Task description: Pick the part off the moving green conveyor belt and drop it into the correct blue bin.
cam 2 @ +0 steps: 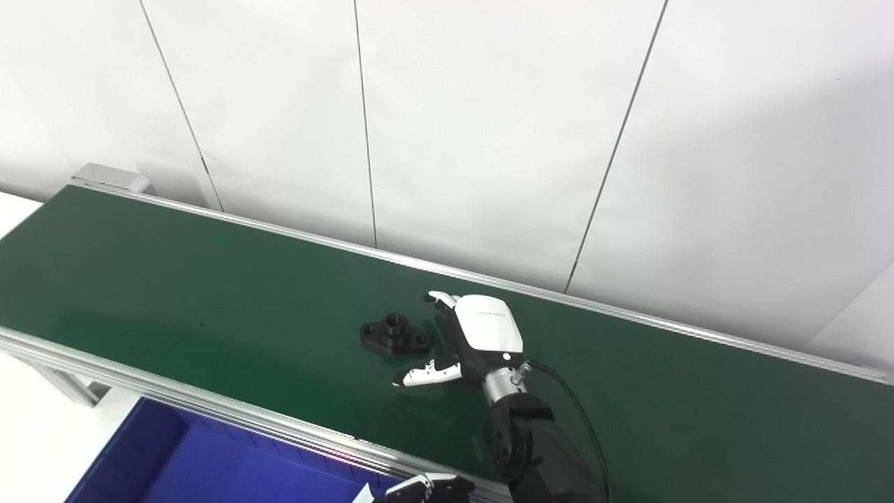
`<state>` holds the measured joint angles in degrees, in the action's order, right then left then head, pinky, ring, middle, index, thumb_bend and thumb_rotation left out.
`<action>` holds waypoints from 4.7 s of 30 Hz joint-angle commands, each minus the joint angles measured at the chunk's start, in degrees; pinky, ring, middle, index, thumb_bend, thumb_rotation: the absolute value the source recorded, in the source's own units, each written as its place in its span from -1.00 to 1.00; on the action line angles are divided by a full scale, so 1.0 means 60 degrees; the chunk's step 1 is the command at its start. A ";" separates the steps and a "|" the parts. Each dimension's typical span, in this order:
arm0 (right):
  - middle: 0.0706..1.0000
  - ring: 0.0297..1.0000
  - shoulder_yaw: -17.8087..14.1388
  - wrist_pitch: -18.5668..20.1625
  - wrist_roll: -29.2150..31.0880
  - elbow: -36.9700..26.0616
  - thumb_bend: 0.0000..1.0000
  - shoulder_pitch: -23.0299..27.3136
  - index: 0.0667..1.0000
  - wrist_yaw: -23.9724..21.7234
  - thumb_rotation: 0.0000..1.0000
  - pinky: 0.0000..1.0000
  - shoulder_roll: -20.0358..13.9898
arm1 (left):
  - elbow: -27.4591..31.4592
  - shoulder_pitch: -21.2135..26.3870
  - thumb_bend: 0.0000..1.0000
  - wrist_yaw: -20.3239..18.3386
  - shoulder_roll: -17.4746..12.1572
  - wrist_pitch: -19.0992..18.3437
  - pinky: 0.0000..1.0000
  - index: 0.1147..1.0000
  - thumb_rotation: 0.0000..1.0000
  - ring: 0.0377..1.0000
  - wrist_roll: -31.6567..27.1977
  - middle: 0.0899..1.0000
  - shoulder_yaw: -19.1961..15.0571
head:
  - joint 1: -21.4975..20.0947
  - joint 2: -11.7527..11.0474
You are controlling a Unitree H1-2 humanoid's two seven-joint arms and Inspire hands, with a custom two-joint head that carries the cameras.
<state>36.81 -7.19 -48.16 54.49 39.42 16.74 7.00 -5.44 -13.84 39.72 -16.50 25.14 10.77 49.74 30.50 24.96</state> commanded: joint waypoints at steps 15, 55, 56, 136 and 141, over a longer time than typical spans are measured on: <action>0.51 0.45 0.0055 -0.0234 0.0183 -0.0187 0.83 0.0197 0.59 0.0074 0.13 0.32 0.0198 | 0.0316 -0.0198 0.88 -0.0074 -0.0008 0.0296 0.41 0.43 0.46 0.40 0.0197 0.40 -0.0128 | 0.0047 0.0096; -0.06 -0.20 0.0581 0.2433 0.0714 -0.0415 0.03 0.0470 -0.04 -0.3894 -1.00 -0.26 0.0047 | 0.0309 -0.0104 0.84 0.0223 -0.0027 0.0298 0.41 0.44 0.46 0.38 0.0386 0.38 -0.0012 | 0.0023 0.0265; -0.07 -0.20 0.0591 0.2490 0.0747 -0.0525 0.03 0.0455 -0.04 -0.4026 -1.00 -0.26 0.0020 | 0.0314 -0.0100 0.84 0.0221 -0.0026 0.0298 0.41 0.44 0.45 0.38 0.0366 0.38 -0.0007 | 0.0023 0.0265; -0.21 -0.31 -0.4720 0.5676 0.6833 -1.6167 0.04 -0.8636 -0.02 -0.6898 -1.00 -0.42 -0.3906 | 0.2992 -0.2569 0.72 -0.6346 0.0447 0.0298 0.80 0.72 0.38 0.66 -0.3165 0.55 -0.5446 | -0.5871 0.4039; -0.19 -0.29 -0.4712 0.5631 0.6533 -1.6031 0.05 -0.9155 -0.03 -0.6761 -1.00 -0.40 -0.4059 | 0.3073 -0.2662 0.76 -0.7528 0.1221 0.0298 0.73 0.69 0.38 0.61 -0.3290 0.54 -0.6491 | -0.5834 0.4136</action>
<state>8.67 27.33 -8.59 -40.38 -15.74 -24.66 -16.91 10.99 -29.22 -2.77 -9.71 25.14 -8.49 11.75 -4.57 49.75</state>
